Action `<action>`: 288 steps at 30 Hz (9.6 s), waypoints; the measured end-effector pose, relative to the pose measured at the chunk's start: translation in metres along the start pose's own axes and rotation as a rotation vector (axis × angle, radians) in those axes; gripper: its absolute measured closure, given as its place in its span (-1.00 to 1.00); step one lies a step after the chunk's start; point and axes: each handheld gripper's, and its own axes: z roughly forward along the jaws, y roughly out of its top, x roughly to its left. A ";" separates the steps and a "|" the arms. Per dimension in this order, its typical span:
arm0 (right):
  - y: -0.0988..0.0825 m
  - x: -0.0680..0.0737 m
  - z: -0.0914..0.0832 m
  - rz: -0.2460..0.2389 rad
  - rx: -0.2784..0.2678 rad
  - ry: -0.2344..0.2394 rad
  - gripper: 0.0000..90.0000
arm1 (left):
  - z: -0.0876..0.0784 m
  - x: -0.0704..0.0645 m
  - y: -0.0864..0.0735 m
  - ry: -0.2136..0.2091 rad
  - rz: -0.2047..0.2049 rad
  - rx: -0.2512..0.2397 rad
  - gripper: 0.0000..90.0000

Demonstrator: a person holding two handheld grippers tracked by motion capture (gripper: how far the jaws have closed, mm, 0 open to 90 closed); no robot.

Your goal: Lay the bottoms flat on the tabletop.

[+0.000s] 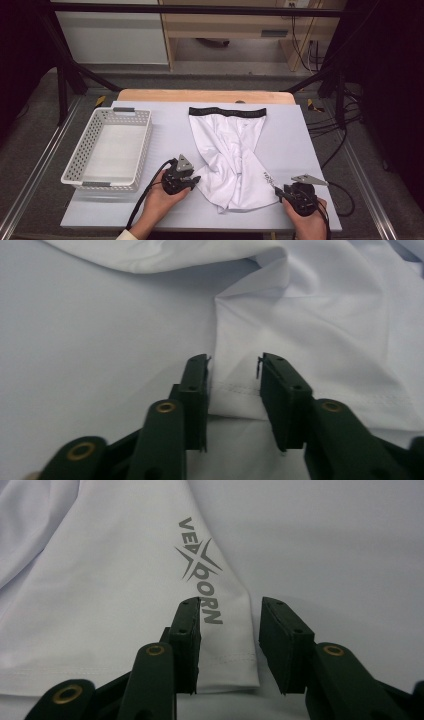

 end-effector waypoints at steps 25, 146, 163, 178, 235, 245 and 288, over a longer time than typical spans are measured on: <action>-0.002 -0.006 -0.005 0.051 -0.018 -0.022 0.29 | -0.088 -0.009 -0.050 0.083 -0.010 -0.083 0.94; 0.024 0.029 0.016 -0.057 0.023 -0.019 0.91 | -0.112 0.005 -0.075 0.164 -0.088 -0.175 0.28; 0.008 -0.032 -0.020 0.077 0.018 -0.087 1.00 | -0.112 0.004 -0.075 0.165 -0.084 -0.175 0.28; 0.016 0.031 -0.018 -0.097 -0.079 0.039 0.30 | -0.105 -0.007 -0.068 0.132 -0.060 -0.175 0.27; 0.072 0.106 0.072 -0.303 0.026 0.100 0.35 | -0.092 -0.024 -0.057 0.083 -0.022 -0.142 0.27; 0.072 0.110 0.088 -0.334 0.053 0.090 0.93 | -0.099 -0.022 -0.069 0.137 -0.021 -0.139 0.24; 0.058 0.110 0.035 -0.249 -0.098 0.174 0.32 | -0.095 -0.007 -0.077 0.215 -0.061 -0.044 0.27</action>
